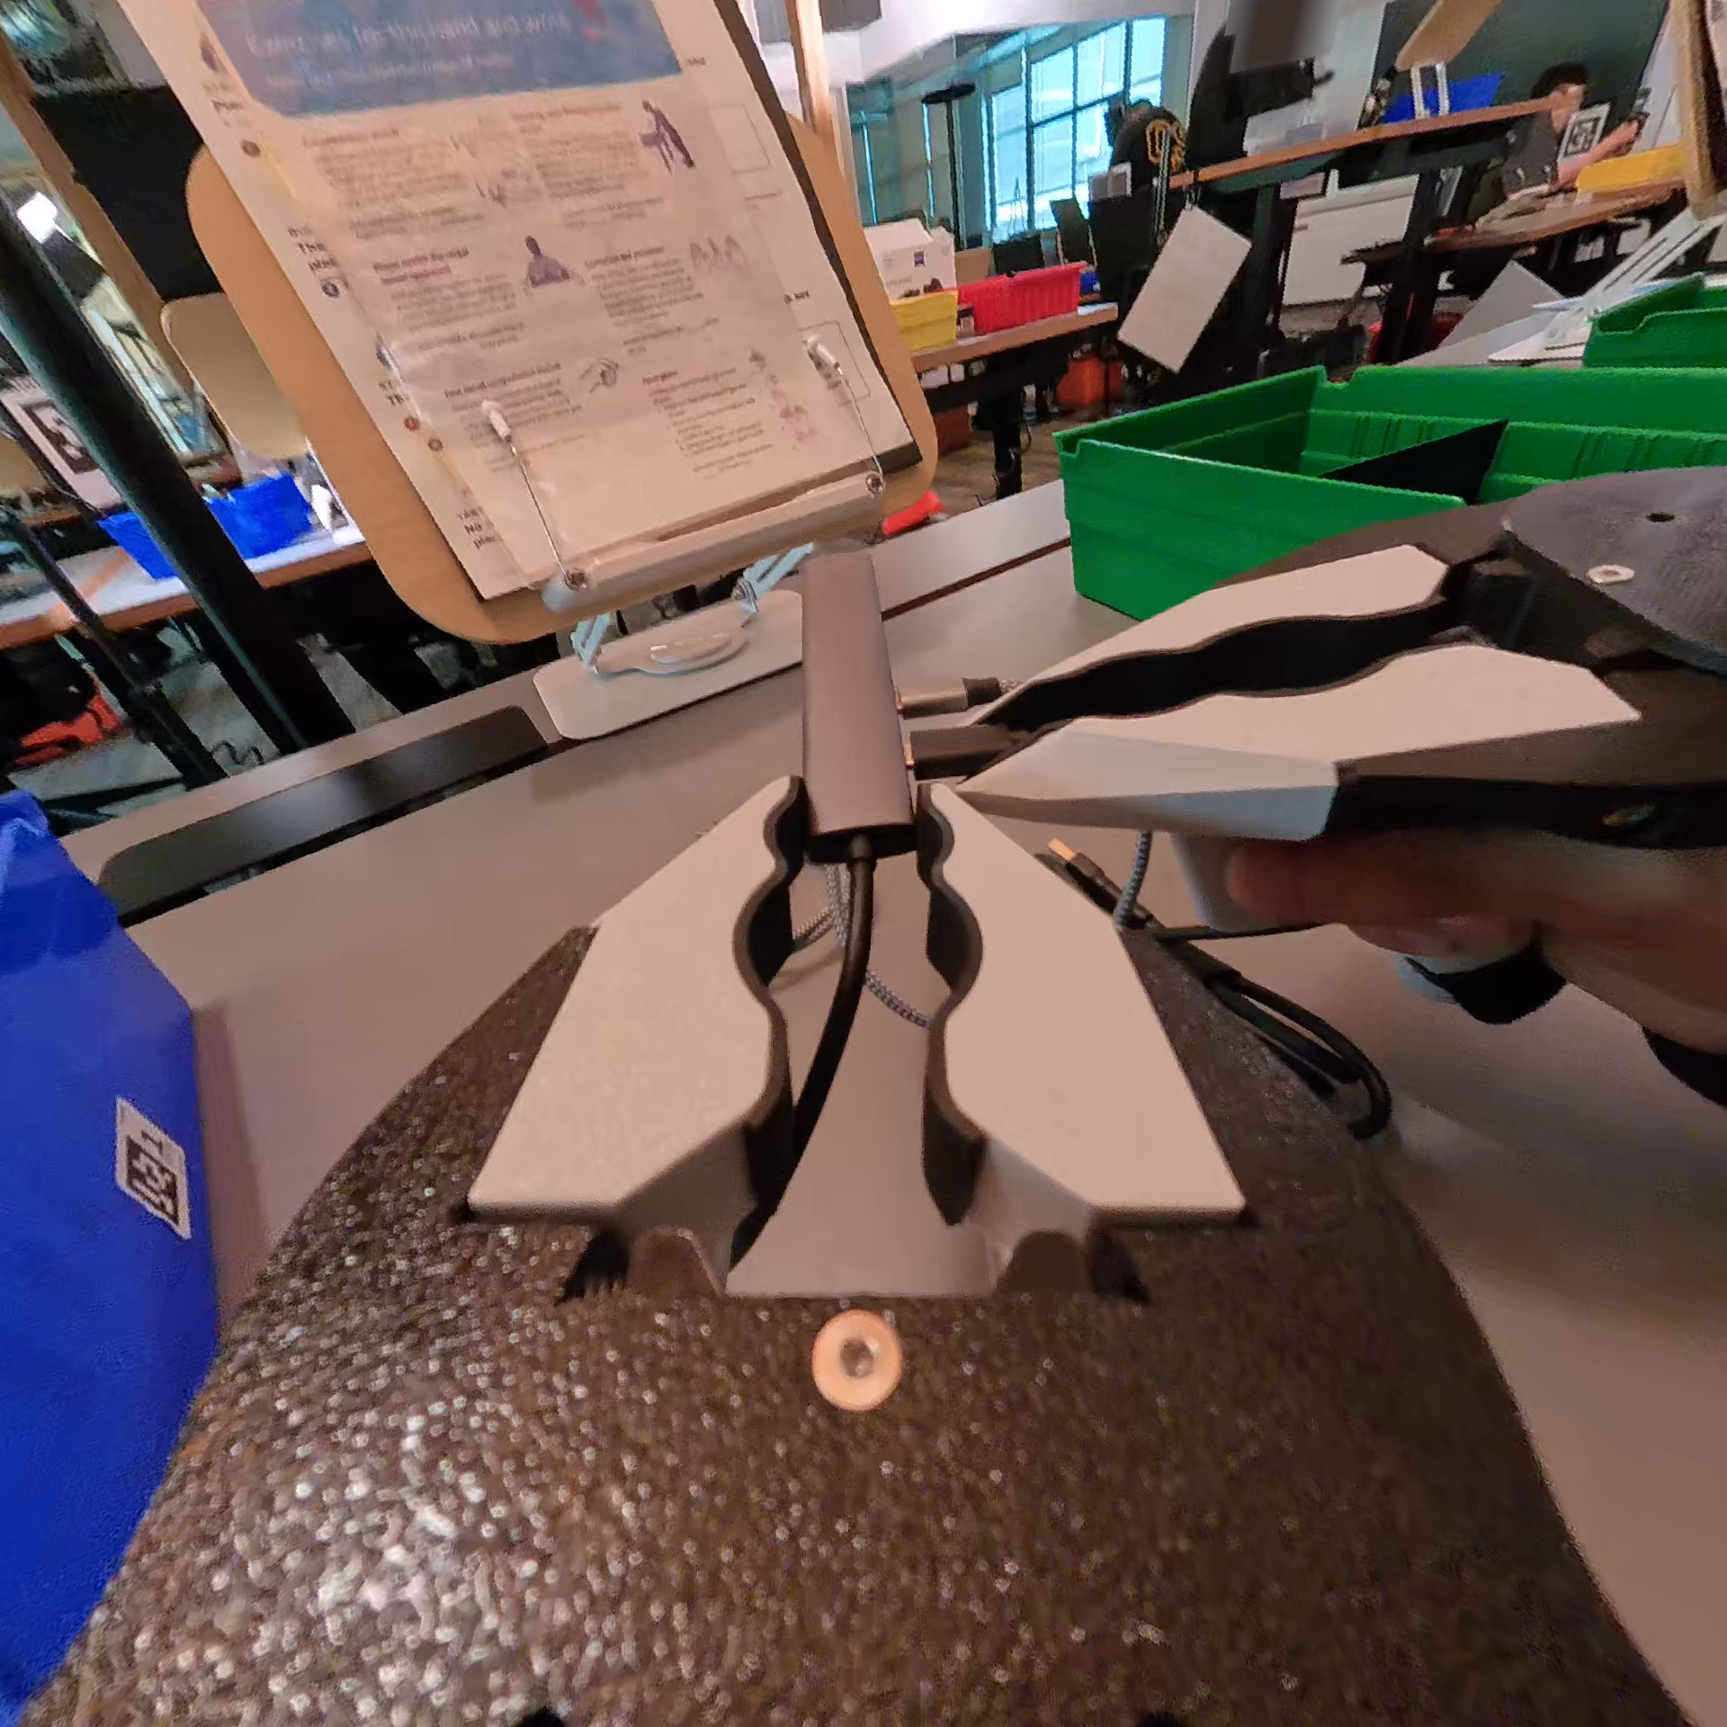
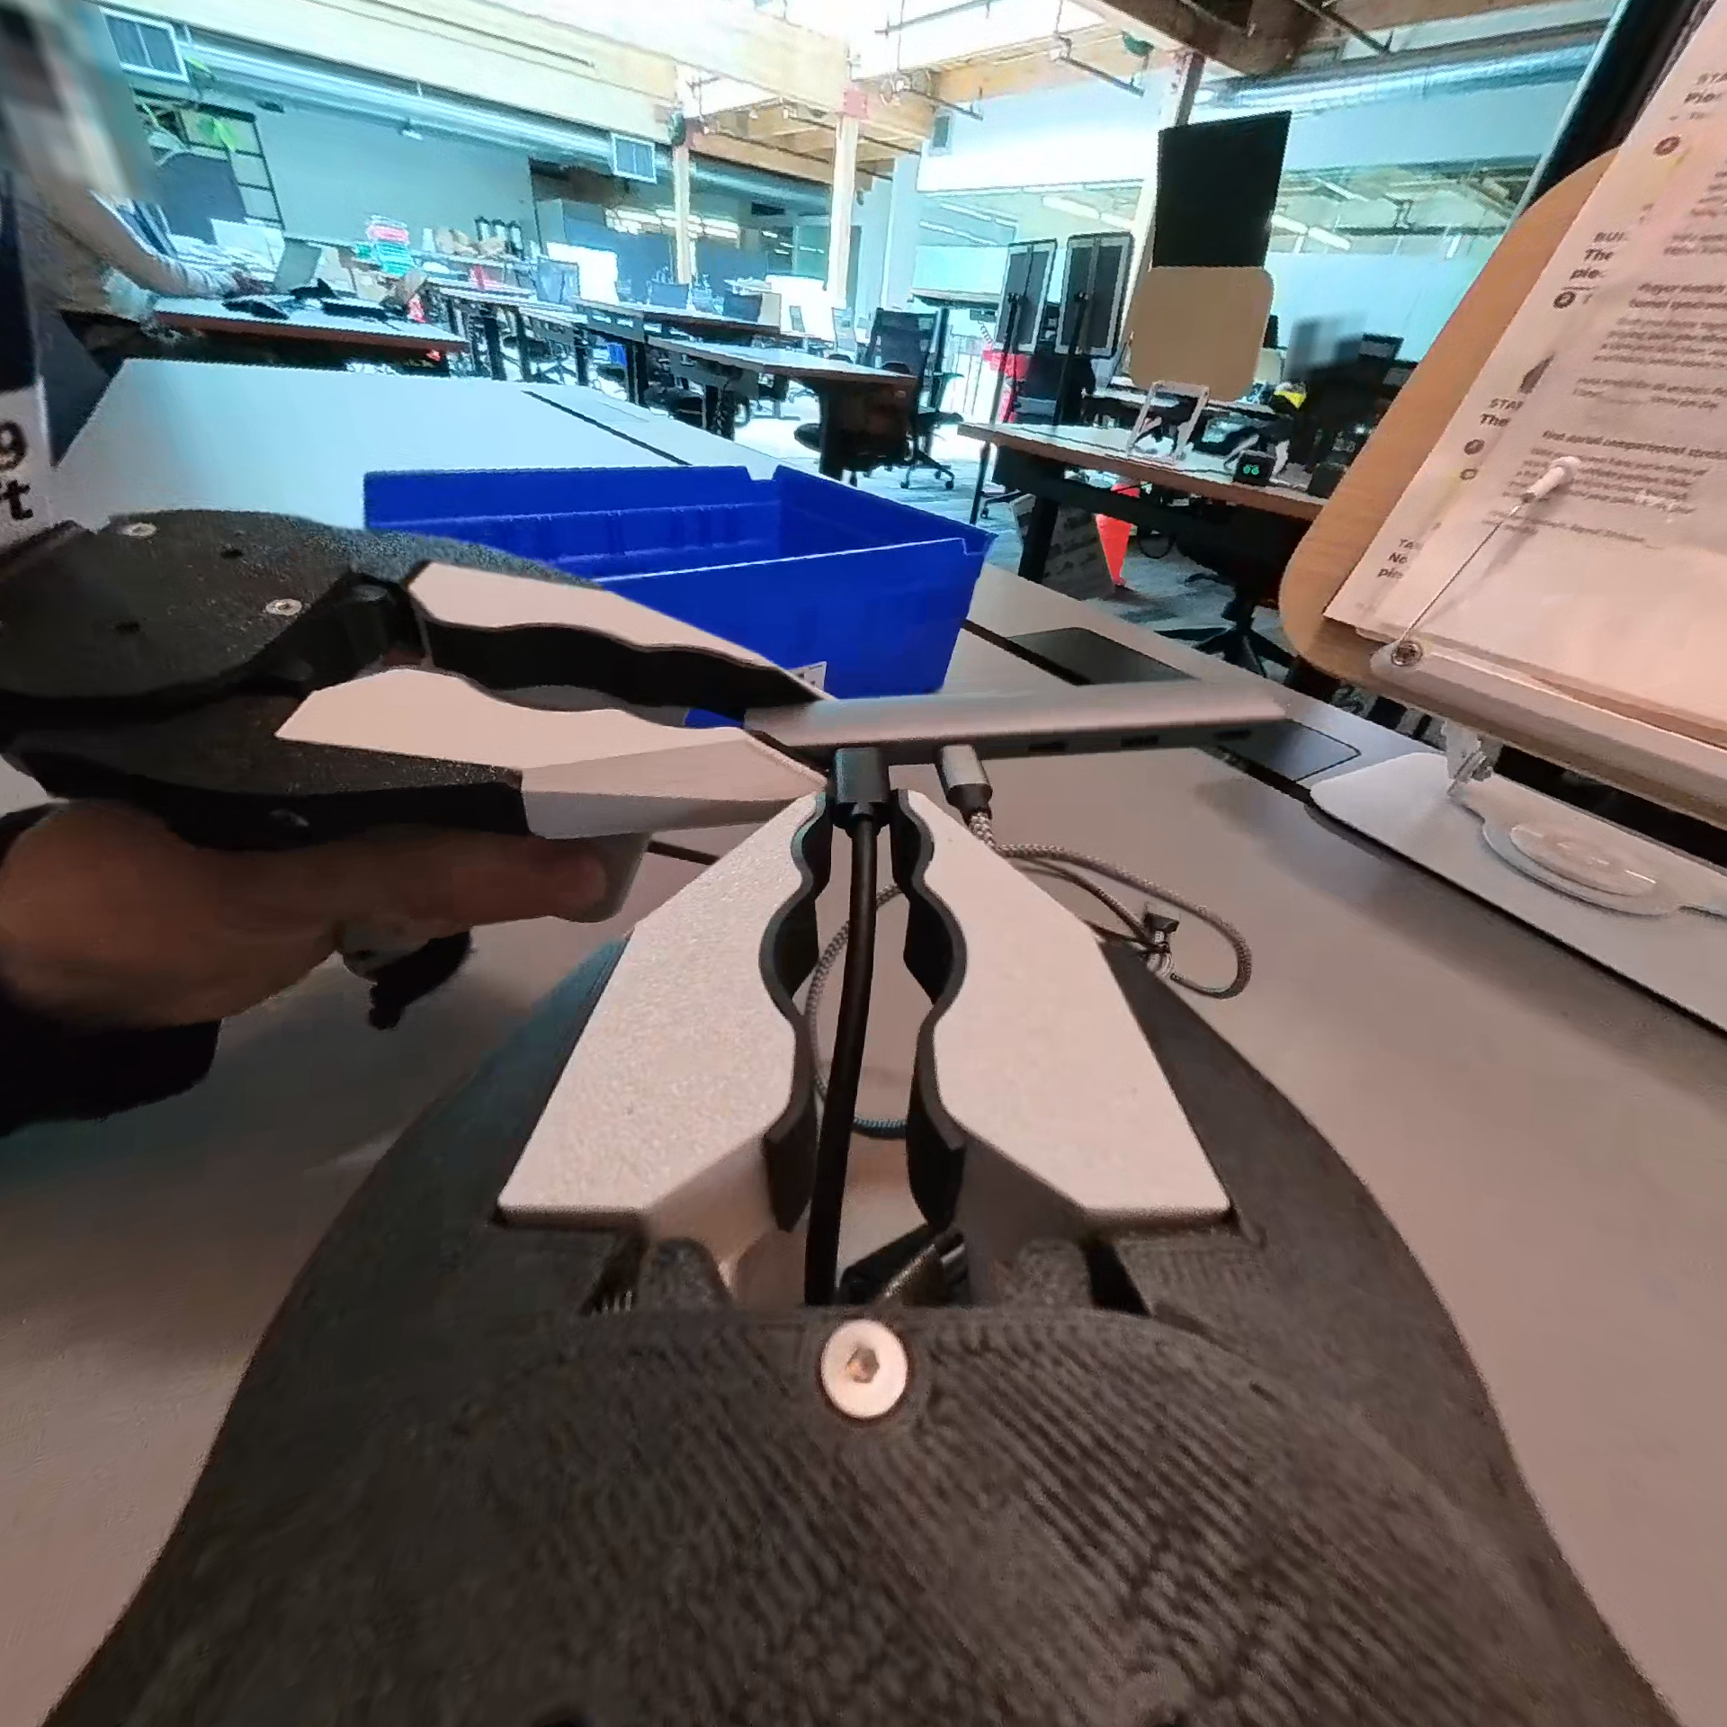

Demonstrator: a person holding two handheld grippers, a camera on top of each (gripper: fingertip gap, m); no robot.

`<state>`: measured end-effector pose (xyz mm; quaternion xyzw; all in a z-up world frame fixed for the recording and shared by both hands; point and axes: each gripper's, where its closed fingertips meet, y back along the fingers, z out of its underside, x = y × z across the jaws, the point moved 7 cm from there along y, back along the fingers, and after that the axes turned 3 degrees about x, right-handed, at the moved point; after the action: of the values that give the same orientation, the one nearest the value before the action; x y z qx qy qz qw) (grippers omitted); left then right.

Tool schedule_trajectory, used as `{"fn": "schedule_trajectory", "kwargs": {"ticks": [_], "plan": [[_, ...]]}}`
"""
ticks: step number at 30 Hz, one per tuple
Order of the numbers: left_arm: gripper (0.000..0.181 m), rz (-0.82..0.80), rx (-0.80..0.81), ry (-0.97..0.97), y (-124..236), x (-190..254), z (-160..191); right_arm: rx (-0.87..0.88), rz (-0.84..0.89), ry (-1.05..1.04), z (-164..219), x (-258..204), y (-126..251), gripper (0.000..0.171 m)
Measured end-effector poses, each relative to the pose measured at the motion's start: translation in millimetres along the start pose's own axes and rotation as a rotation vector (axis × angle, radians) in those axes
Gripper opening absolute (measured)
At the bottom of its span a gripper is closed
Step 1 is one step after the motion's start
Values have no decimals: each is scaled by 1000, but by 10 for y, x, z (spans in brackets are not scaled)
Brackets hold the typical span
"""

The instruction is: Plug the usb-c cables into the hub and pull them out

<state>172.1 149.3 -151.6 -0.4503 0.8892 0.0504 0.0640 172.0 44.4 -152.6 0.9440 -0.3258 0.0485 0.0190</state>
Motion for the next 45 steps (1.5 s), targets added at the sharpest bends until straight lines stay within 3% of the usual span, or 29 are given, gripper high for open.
{"fn": "schedule_trajectory", "kwargs": {"ticks": [5, 7, 8, 10, 13, 18, 23, 28, 32, 38, 44, 45], "plan": [[21, -77, 39, -32, 28, -1, 13, -29, -19, -37, -19, -5, -11, 11], [21, -333, 58, -30, 157, -350, -46, -28, 54, -11, -56, 72, 123, 11], [21, -396, 63, 90, 282, -592, -71, -11, 94, -13, -55, 142, 221, 11], [21, -323, 164, 235, 418, -623, -117, 37, 79, -73, -46, 239, 348, 11], [21, -288, 84, 22, 267, -281, -94, 92, 43, -53, -136, 281, 489, 11], [21, -235, 99, 70, 245, -251, -185, 92, 39, 116, -713, 375, 824, 11], [20, -177, 114, 147, 227, -315, -284, 94, 142, 271, -1495, 641, 1301, 11], [20, -107, 110, 207, 217, -354, -317, -74, 370, 404, -1803, 1196, 1809, 11], [20, -35, 110, 228, 201, -322, -336, -264, 560, 399, -1601, 1634, 2120, 11], [20, -12, 92, 247, 218, -353, -287, -618, 588, 333, -547, 2087, 2061, 12], [20, -9, 75, 233, 251, -377, -261, -805, 389, 218, 106, 2050, 1747, 12], [20, -6, 72, 237, 253, -380, -250, -843, 404, 194, 131, 2050, 1753, 22]]}}
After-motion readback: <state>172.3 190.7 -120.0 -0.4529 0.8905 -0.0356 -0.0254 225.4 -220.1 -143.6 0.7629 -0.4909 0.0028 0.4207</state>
